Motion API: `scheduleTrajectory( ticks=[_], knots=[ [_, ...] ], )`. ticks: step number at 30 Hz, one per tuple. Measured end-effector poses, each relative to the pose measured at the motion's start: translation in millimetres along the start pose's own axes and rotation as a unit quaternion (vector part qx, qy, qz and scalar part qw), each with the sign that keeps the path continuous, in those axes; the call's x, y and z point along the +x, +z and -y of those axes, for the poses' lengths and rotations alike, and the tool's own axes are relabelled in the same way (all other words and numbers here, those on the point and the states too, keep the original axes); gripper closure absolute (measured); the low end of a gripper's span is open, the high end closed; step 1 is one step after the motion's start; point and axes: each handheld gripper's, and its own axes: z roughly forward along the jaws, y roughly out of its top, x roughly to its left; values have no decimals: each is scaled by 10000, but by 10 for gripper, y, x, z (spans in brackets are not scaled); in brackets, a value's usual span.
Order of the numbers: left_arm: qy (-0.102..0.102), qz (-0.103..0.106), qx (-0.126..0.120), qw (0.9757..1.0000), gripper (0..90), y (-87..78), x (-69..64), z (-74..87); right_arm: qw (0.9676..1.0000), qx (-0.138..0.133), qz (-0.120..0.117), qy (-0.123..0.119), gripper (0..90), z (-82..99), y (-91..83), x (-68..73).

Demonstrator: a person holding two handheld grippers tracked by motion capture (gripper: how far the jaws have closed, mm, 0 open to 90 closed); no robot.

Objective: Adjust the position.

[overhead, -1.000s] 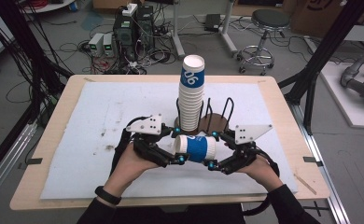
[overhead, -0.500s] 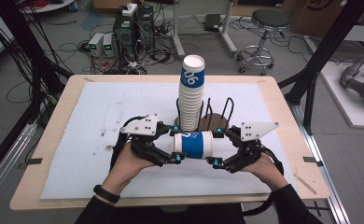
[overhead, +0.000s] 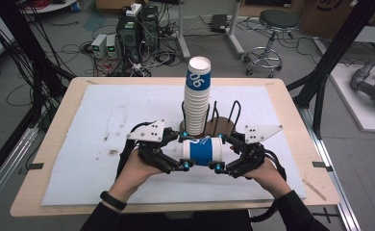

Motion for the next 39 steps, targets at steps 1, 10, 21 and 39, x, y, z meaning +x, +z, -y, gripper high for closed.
scheduleTrajectory(
  ticks=[1,10,21,39],
  knots=[
    [0,0,0,10000,298,0,0,0,10000,19,-18,-37,193,0,-5,2],
    [124,-101,1106,9937,219,46,-64,-111,9977,534,127,-409,207,-21,-8,23],
    [428,-134,1936,9800,289,199,-125,-85,9927,1043,63,-605,185,-10,74,72],
    [579,-428,728,9947,297,-76,-54,-143,9990,395,192,-102,173,-4,-124,-51]
  ],
)
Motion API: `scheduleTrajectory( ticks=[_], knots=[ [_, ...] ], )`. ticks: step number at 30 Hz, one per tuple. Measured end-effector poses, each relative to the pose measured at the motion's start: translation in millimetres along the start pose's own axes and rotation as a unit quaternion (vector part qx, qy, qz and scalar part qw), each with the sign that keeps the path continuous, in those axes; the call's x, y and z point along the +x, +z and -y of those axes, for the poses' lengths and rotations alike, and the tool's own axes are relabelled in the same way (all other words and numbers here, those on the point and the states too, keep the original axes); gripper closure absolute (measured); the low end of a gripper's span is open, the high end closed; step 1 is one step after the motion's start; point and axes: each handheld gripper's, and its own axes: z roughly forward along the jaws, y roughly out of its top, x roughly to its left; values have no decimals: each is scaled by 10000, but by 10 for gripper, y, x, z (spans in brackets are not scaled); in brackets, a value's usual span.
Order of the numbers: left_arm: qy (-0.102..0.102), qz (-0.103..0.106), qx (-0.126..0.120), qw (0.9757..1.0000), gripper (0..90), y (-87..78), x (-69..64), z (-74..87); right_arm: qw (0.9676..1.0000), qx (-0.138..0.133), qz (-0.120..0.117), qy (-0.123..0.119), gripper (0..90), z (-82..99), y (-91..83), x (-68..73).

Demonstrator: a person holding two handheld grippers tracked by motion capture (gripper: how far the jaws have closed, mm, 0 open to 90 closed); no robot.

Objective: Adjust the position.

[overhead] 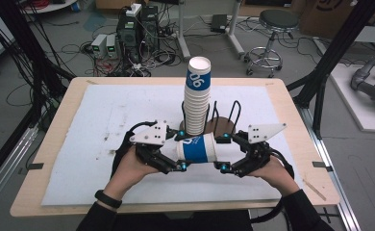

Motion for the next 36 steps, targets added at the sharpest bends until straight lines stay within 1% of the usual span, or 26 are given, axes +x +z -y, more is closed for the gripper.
scheduleTrajectory(
  ticks=[3,4,6,9,10,11,12,13,16,17,18,19,20,22,23,24,25,26,27,28,29,30,31,32,34,36],
  knots=[
    [-48,-79,-242,9997,297,-24,6,2,10000,-10,-12,82,173,7,24,1],
    [-107,-75,-378,9992,297,-21,7,7,9997,-119,-125,183,173,11,56,11],
    [-115,-56,-397,9991,297,-14,7,11,9992,-204,-211,265,173,4,95,29],
    [-138,-13,-459,9988,297,12,1,27,9986,-361,-184,339,173,-9,122,39],
    [-162,21,-476,9987,296,23,-1,33,9980,-446,-200,410,173,-16,133,36],
    [-168,24,-480,9987,297,46,-9,39,9965,-575,-256,556,172,-24,145,38],
    [-168,24,-480,9987,297,46,-9,39,9965,-575,-256,556,172,-24,145,38],
    [-199,70,-511,9985,296,56,-7,47,9955,-631,-333,618,173,-21,153,26],
    [-202,83,-504,9985,296,59,-6,53,9952,-649,-373,628,176,-18,159,25],
    [-256,87,-451,9986,296,66,-3,57,9956,-706,-334,514,204,-25,146,33],
    [-256,87,-451,9986,295,66,-3,57,9956,-706,-334,514,204,-25,146,33],
    [-288,106,-361,9989,294,79,0,60,9960,-740,-320,394,234,-33,122,39],
    [-297,97,-324,9990,293,87,-5,60,9960,-756,-321,351,244,-35,112,41],
    [-310,90,-288,9991,290,94,-8,60,9964,-715,-326,331,253,-34,100,40],
    [-319,55,-201,9993,288,112,-16,59,9964,-716,-315,316,257,-34,97,37],
    [-319,55,-201,9993,286,112,-16,59,9964,-716,-315,316,257,-34,97,37],
    [-293,76,-98,9995,283,118,-18,59,9967,-696,-305,282,260,-33,94,34],
    [-293,76,-98,9995,280,118,-18,59,9967,-696,-305,282,260,-33,94,34],
    [-301,45,-18,9995,269,118,-19,54,9971,-650,-287,256,261,-36,84,36],
    [-301,45,-18,9995,250,118,-19,54,9971,-650,-287,256,261,-36,84,36],
    [-326,27,7,9995,236,116,-18,48,9979,-579,-237,194,263,-45,67,36],
    [-365,30,36,9993,236,116,-20,42,9979,-579,-237,194,263,-45,67,36],
    [-314,-31,231,9992,206,121,-26,22,9986,-452,-223,147,264,-59,60,39],
    [-281,-25,325,9991,200,132,-32,14,9992,-330,-207,65,263,-68,63,47],
    [-270,91,474,9985,199,165,-47,10,9998,-97,-146,-88,264,-85,76,72],
    [-233,135,686,9973,199,217,-65,20,9997,72,-134,-186,264,-96,96,96]
  ],
)
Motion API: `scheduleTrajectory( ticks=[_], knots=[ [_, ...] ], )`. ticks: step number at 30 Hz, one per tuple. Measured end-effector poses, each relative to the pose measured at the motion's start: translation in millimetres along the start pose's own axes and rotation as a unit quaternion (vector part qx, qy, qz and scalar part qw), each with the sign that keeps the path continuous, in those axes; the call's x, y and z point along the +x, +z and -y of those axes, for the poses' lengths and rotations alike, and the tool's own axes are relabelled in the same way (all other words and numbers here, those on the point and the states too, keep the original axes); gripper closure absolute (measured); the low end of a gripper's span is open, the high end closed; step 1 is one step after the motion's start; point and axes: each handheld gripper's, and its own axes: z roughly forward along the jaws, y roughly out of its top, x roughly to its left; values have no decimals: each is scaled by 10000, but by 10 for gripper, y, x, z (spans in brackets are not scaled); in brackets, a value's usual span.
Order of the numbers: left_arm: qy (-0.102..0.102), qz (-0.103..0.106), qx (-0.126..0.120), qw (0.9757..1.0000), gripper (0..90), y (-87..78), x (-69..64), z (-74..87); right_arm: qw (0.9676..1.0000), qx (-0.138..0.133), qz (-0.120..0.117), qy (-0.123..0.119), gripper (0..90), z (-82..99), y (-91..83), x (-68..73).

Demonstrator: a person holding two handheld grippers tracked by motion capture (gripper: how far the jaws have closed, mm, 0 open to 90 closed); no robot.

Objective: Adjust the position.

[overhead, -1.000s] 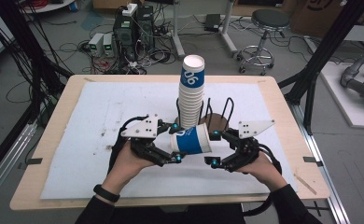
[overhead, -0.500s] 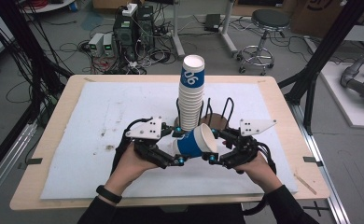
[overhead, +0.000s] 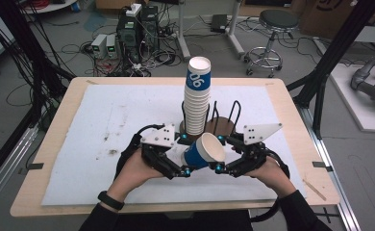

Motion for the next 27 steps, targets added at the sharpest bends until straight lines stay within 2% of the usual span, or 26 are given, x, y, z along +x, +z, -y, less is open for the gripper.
scheduleTrajectory(
  ticks=[1,2,3,4,5,6,7,9,10,11,12,13,14,16,17,18,19,22,27],
  knots=[
    [30,-11,107,9999,199,33,-7,5,10000,59,0,-20,263,-5,9,7],
    [30,-11,107,9999,200,33,-7,5,9999,107,-10,-44,263,-8,15,14],
    [67,39,273,9996,203,94,-17,19,9999,144,-13,-56,263,-12,23,20],
    [67,39,273,9996,217,94,-17,19,9998,150,-22,-114,262,-15,31,20],
    [161,95,375,9991,265,130,-26,36,9998,155,-19,-131,260,-19,34,25],
    [161,95,375,9991,289,130,-26,36,9998,155,-19,-131,260,-19,34,25],
    [137,117,238,9996,291,128,-6,56,9998,137,-26,-157,225,-23,39,33],
    [75,79,12,9999,293,107,15,81,10000,53,6,-72,213,-28,32,31],
    [75,79,12,9999,295,107,15,81,10000,53,6,-72,213,-28,32,31],
    [41,51,-129,9999,295,87,28,91,9998,-211,-3,57,190,-24,13,20],
    [-10,42,-323,9995,295,67,42,105,9998,-211,-3,57,190,-24,13,20],
    [-174,62,-720,9972,296,33,62,129,9986,-465,-92,238,190,-11,-2,2],
    [-174,62,-720,9972,296,33,62,129,9986,-465,-92,238,190,-11,-2,2],
    [-258,108,-903,9955,296,21,69,139,9974,-626,-16,343,190,-10,4,3],
    [-223,107,-883,9958,296,33,62,137,9959,-794,-31,435,190,-15,18,9],
    [-223,107,-883,9958,296,33,62,137,9959,-794,-31,435,190,-15,18,9],
    [-220,136,-914,9955,296,56,53,136,9943,-947,-100,470,190,-24,37,18],
    [-212,168,-911,9955,296,85,43,134,9936,-998,-124,505,190,-32,63,29],
    [-241,235,-1043,9940,297,138,28,144,9926,-1107,-112,487,214,-44,99,56]
  ],
)
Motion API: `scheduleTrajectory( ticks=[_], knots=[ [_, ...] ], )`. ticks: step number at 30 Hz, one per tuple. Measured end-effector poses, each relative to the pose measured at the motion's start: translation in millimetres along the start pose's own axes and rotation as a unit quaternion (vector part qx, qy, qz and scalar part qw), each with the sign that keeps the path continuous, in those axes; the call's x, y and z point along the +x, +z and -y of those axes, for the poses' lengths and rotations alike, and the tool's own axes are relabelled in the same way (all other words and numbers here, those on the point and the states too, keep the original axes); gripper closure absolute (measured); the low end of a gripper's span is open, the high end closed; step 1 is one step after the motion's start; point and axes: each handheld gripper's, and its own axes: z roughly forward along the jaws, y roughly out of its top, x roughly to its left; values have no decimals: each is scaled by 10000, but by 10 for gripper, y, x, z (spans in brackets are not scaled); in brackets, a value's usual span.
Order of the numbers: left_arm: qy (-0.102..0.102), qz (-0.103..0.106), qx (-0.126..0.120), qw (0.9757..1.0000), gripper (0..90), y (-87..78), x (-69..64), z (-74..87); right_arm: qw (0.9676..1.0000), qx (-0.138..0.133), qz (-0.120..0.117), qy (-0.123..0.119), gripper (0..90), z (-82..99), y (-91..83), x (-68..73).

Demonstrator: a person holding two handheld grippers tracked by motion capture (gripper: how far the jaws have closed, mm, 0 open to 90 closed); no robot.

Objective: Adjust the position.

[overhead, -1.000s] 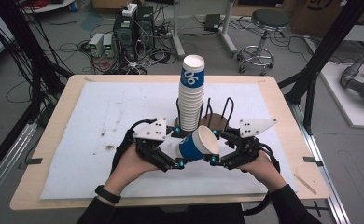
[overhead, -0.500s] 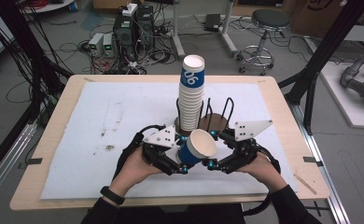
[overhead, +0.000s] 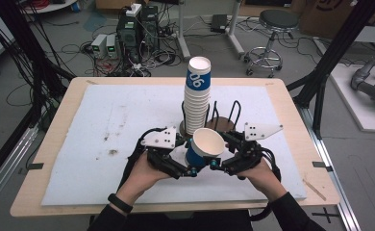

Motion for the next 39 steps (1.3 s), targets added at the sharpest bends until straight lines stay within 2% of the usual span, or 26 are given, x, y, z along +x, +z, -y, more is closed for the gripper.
scheduleTrajectory(
  ticks=[3,5,6,7,8,10,14,17,19,20,21,22,24,29,37,38,39],
  knots=[
    [-13,-12,46,10000,296,6,-4,2,10000,-3,-1,-19,229,-2,-6,-2],
    [-16,-59,210,9998,290,11,-16,-11,9999,112,-4,-70,244,-4,-12,-11],
    [-16,-59,210,9998,277,11,-16,-11,9999,112,-4,-70,244,-4,-12,-11],
    [-29,-134,307,9994,277,16,-23,-20,9998,150,12,-106,246,-5,-13,-11],
    [-39,-200,435,9988,224,20,-25,-28,9994,279,63,-180,252,-18,-15,-3],
    [41,-252,640,9976,223,31,-34,-46,9988,400,95,-266,254,-35,-17,4],
    [28,-253,672,9974,219,67,-49,-43,9967,674,167,-416,254,-55,-3,24],
    [15,-211,647,9977,238,93,-54,-23,9963,717,129,-454,252,-62,15,47],
    [31,-152,604,9981,291,97,-54,-15,9962,712,138,-489,248,-63,20,49],
    [8,-137,460,9988,292,113,-54,5,9962,702,171,-488,227,-62,28,58],
    [8,-137,460,9988,292,113,-54,5,9964,666,171,-499,218,-61,33,61],
    [-8,-127,298,9995,292,123,-52,26,9968,619,172,-471,211,-58,38,65],
    [-5,-130,232,9996,293,132,-52,37,9977,506,162,-416,203,-51,46,62],
    [-2,-119,252,9996,296,148,-54,50,9984,396,139,-367,191,-52,64,69],
    [-129,-112,226,9996,292,143,-62,29,9987,318,149,-382,210,-58,66,83],
    [-164,-101,201,9996,262,139,-60,19,9990,249,114,-358,217,-58,60,76],
    [-233,-147,77,9996,232,127,-66,-5,9989,245,102,-376,219,-57,59,75]
  ],
)
